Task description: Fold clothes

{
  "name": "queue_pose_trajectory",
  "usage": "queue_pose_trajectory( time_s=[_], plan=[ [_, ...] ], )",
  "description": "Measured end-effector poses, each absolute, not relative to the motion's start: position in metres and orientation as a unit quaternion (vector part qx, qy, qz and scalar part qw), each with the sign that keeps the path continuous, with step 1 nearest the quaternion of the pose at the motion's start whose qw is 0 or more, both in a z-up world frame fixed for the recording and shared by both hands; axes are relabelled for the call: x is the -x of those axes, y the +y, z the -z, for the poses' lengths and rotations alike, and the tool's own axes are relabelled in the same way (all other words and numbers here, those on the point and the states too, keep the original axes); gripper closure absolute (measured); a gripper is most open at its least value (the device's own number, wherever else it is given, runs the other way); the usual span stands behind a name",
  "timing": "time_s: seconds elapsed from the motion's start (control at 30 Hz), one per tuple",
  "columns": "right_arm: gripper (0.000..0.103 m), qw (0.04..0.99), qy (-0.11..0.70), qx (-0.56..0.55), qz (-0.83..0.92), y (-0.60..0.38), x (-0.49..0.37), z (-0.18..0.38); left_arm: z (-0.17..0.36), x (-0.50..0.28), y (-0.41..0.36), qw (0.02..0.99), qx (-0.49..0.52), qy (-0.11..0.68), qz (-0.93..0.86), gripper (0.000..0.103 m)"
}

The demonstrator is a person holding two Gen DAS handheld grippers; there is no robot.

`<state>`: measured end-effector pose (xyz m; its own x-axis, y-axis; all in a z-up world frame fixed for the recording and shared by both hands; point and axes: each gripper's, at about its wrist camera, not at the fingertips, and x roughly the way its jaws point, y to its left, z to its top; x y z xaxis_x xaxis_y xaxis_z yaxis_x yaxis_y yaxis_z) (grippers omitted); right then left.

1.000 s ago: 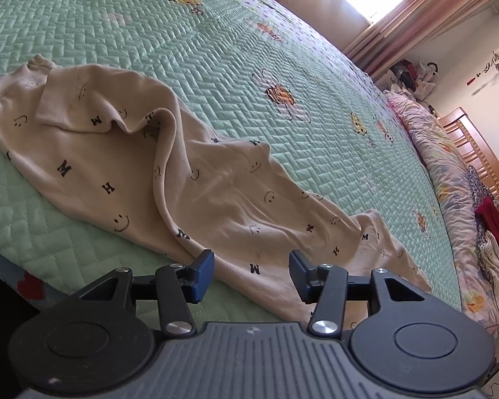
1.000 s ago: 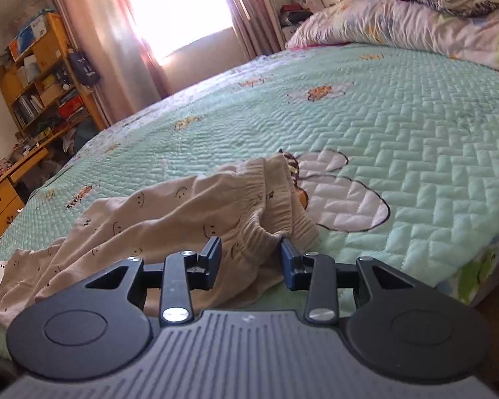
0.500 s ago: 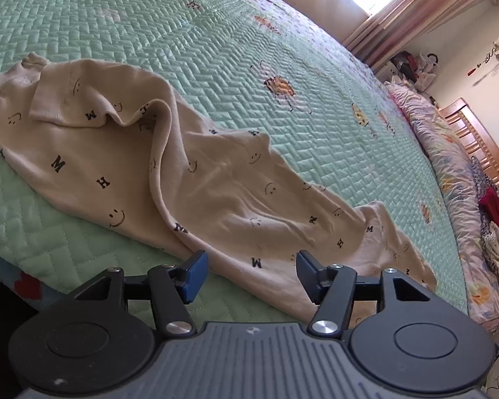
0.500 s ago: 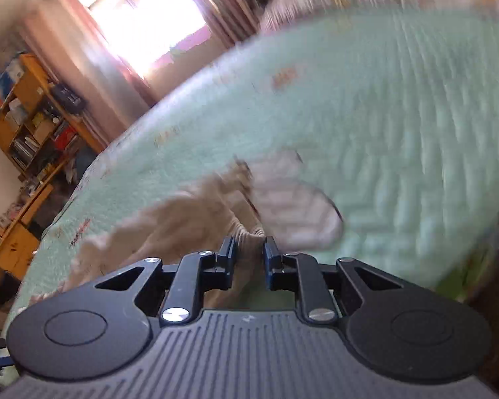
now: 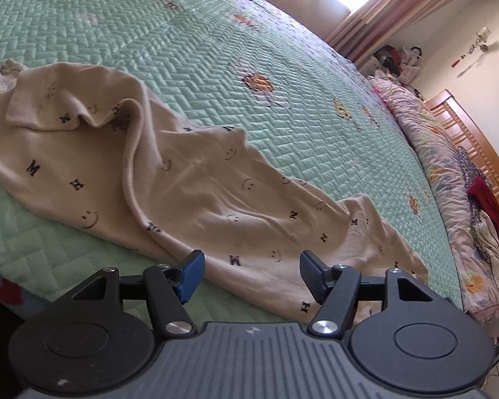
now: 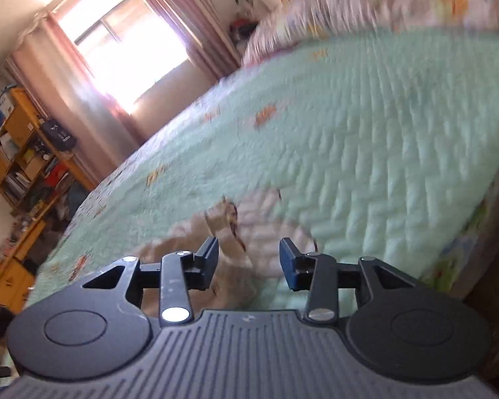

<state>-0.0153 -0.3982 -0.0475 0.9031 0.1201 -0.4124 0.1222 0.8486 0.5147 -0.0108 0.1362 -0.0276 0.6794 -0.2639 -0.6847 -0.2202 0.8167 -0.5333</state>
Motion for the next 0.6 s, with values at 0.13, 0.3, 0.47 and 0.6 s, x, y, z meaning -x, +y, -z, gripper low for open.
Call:
queue_pose_trajectory(
  time_s=[0.13,0.3,0.47,0.6],
  plan=[
    [0.045,0.933,0.223,-0.267,-0.097,-0.374,-0.011,0.037,0.033,-0.001,0.124,0.874,0.282,0.395,0.025,0.036],
    [0.054,0.891,0.289,-0.322,-0.142,-0.372,-0.058,0.076,0.058,-0.020,0.129,0.872,0.282,0.400,0.009,0.036],
    [0.103,0.888,0.293,-0.343,-0.093,-0.393,-0.055,0.095,0.061,-0.016,0.132,0.871,0.282,0.402,0.017,0.036],
    [0.084,0.908,0.284,-0.300,-0.069,-0.375,-0.048,0.073,0.061,-0.010,0.136,0.867,0.302,0.397,0.024,0.034]
  ],
)
